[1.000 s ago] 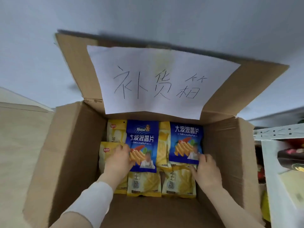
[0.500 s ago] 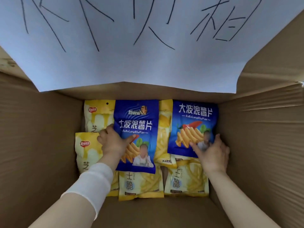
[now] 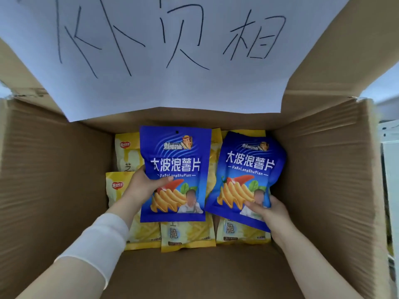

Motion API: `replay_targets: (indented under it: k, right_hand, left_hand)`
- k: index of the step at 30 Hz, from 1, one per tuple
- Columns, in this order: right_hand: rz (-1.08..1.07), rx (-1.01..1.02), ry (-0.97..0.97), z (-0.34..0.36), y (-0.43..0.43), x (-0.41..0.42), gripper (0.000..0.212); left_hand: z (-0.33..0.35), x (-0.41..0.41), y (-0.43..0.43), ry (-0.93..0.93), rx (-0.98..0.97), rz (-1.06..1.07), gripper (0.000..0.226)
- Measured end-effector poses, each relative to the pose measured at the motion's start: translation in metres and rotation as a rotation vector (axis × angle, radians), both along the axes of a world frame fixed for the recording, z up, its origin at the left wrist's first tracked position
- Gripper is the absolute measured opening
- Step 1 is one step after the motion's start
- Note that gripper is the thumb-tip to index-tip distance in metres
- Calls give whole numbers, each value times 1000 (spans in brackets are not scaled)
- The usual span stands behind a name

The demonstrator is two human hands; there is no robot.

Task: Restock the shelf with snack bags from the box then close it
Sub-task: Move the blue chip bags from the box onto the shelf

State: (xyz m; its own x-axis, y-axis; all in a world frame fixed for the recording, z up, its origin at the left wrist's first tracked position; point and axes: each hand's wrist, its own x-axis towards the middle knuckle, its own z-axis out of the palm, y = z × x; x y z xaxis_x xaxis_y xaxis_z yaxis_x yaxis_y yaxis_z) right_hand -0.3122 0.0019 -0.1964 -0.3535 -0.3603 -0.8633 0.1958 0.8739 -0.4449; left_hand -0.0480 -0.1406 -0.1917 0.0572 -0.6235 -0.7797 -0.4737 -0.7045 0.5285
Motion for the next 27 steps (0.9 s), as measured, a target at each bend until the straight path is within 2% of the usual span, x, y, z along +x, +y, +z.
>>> replay_targets:
  k: [6, 10, 15, 18, 22, 25, 27]
  right_hand:
    - [-48, -161, -35, 74, 35, 21, 36]
    - [-119, -201, 20, 135, 65, 38, 21]
    - [-176, -283, 153, 221, 120, 60, 16]
    - [-270, -349, 253, 295, 169, 65, 10]
    - [-368, -451, 401, 393, 236, 45, 12]
    - [-460, -478, 496, 447, 290, 11, 20]
    - [-502, -523, 568, 478, 327, -15, 30]
  left_hand:
    - [81, 14, 29, 69, -9, -3, 41]
    - [152, 22, 47, 127, -64, -18, 41]
    - [250, 34, 79, 229, -201, -7, 36]
    - [328, 29, 106, 298, -319, -67, 34]
    - [430, -8, 135, 378, -465, -245, 41]
    - [494, -68, 164, 480, -554, -339, 26]
    - [531, -115, 192, 550, -624, -408, 25]
